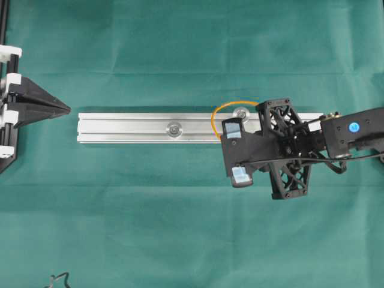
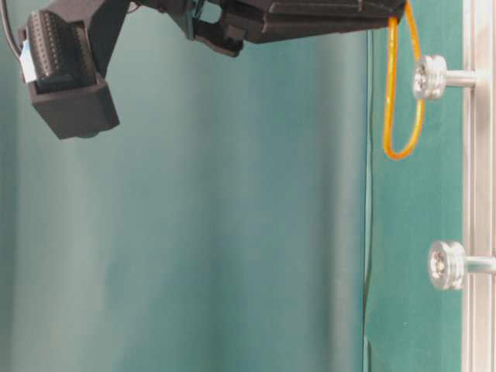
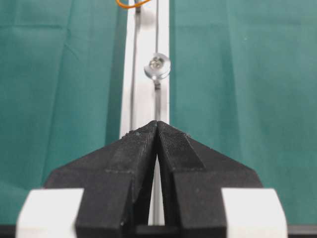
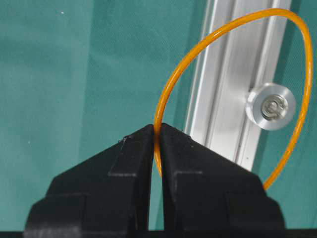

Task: Hook the rubber onto the shaft.
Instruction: 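Rotate the right gripper and drape the ring over the right post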

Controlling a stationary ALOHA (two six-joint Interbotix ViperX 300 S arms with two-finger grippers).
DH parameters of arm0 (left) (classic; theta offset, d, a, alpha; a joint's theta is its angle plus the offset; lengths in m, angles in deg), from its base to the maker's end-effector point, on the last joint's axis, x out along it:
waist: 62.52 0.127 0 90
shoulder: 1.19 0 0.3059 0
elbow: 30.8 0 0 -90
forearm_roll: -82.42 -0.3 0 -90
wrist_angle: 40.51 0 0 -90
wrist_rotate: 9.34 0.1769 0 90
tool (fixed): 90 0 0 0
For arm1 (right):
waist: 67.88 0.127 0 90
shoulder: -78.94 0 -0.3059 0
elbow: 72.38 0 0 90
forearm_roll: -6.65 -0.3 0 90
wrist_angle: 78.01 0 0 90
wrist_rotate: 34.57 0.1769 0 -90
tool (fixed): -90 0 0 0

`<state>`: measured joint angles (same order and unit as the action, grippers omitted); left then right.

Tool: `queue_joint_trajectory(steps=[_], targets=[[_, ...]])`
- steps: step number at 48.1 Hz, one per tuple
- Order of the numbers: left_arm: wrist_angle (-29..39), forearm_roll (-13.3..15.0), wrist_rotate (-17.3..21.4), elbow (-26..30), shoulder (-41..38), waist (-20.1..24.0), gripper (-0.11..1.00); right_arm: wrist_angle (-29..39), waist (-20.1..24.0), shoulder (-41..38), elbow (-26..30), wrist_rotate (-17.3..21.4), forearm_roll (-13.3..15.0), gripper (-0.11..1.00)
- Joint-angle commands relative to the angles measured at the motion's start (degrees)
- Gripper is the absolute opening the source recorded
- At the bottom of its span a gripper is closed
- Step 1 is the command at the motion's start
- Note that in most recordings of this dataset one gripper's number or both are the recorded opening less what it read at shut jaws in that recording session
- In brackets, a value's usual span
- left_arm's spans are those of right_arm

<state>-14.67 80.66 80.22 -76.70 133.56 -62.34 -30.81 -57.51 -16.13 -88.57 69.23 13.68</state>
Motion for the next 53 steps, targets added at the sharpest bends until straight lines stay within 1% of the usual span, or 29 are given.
queue_joint_trajectory(steps=[1,13,22,28,41,53], targets=[[-0.7,-0.18,-0.09,1.93,-0.35,0.0,0.0,-0.88,0.44,0.7,1.32,0.09,-0.09,0.07],[-0.88,-0.09,0.0,1.93,-0.35,0.09,0.0,-0.97,1.49,0.7,1.32,0.35,-0.09,0.07],[-0.88,-0.18,0.0,1.93,-0.35,0.09,0.0,-0.97,2.11,0.7,1.32,3.16,-0.09,0.07],[-0.88,-0.09,0.0,1.93,-0.44,0.09,0.0,-0.97,2.81,0.7,1.32,4.39,-0.09,0.07],[-0.88,-0.09,0.0,1.93,-0.35,0.09,0.0,-0.97,4.31,0.53,1.32,4.57,-0.09,0.07],[-0.88,-0.09,0.0,1.93,-0.35,0.09,0.0,-0.97,4.83,0.53,1.32,4.66,-0.09,0.07]])
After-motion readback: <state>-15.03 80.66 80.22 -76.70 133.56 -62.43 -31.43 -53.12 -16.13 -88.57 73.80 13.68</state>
